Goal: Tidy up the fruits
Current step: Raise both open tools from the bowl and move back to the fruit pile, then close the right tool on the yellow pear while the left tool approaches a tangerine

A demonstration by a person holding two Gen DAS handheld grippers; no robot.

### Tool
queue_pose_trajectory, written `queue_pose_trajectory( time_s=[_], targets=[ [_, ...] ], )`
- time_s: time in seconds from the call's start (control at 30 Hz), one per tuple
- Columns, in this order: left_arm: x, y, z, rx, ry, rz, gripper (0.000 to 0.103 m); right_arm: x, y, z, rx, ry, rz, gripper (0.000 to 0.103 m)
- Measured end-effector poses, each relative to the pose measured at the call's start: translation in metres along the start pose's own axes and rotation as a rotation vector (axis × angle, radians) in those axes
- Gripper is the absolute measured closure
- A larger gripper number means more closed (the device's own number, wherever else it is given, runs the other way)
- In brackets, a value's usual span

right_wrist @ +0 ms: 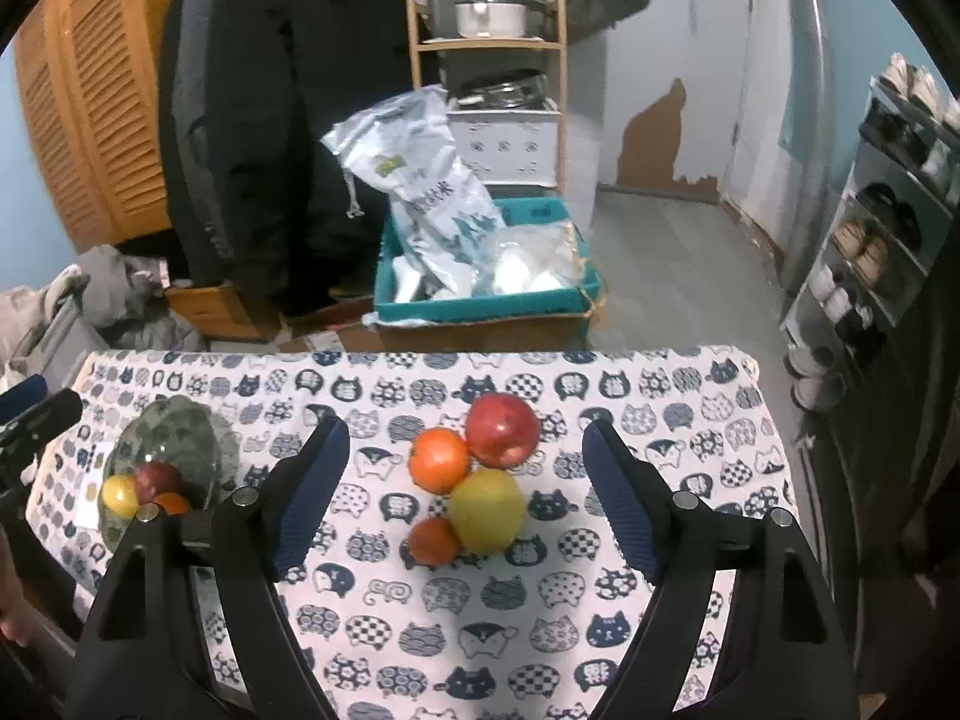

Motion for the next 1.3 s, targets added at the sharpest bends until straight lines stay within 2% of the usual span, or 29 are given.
queue_pose_trajectory(
  time_s=[0.43,0.57,0.7,1.07,1.3],
  targets=[
    [0.042,-0.042,0.002,-0.082,-0.073,0.006,0.017,0.028,-0.027,0.011,-0.064,-0.036,0.009,0.022],
    [0.052,-0.064,0.006,-0.119,-0.100,-0.007,0.017,0.029,-0.050,0.016,-0.119,-0.048,-0.005,0.022],
    [0.057,-0.087,0.010,-0.157,-0.114,-0.025,0.017,0.028,-0.077,0.023,-0.176,-0.026,0.019,0.022],
    [0.053,-0.159,0.030,-0.284,-0.113,-0.085,0.017,0.026,-0.155,0.049,-0.358,-0.033,0.003,0.022],
    [0.052,-0.185,0.038,-0.337,-0.103,-0.082,0.017,0.020,-0.185,0.057,-0.426,-0.031,-0.006,0.022]
  ],
)
Point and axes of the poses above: each gripper's, at about its wrist camera, not at the fingertips, and y roughly against the way its jaws point, x to its right, z to its underside, the point moved 7 cm from there along -y, roughly the way its jaws point, and after that the axes turned 11 degrees about -x, right-handed, at the moved point
